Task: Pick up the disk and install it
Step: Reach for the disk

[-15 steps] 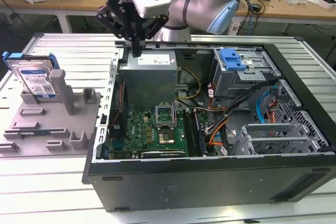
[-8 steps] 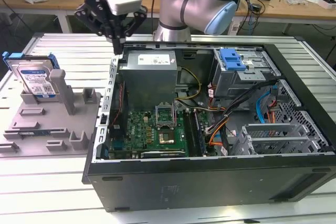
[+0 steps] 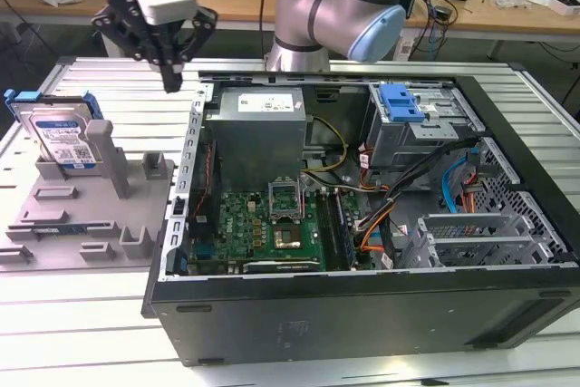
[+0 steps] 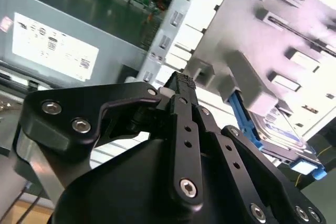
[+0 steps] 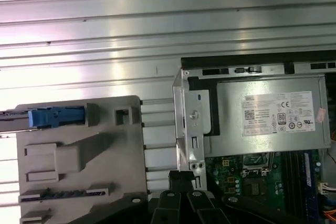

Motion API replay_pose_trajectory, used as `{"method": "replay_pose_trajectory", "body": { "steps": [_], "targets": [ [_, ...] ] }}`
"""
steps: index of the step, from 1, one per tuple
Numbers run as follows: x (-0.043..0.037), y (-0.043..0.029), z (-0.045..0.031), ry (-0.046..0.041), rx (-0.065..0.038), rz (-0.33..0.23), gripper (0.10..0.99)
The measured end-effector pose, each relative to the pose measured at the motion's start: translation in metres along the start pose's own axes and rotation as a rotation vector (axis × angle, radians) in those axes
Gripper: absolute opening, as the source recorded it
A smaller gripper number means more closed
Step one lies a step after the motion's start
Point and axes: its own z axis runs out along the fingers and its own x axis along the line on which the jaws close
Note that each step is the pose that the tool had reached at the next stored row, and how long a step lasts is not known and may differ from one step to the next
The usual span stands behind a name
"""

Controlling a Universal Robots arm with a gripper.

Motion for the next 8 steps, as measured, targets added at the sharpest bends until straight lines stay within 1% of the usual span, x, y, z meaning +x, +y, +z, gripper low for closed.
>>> {"method": "replay_pose_trajectory", "body": {
  "steps": [3,5,8],
  "targets": [
    [0.0133,0.002,0.0012,-0.0001,0.0,0.0,0.106],
    [0.0246,0.004,0.0024,-0.0002,0.0,0.001,0.106],
    [0.0369,0.0061,0.0037,-0.0001,0.0,0.001,0.106]
  ]
}}
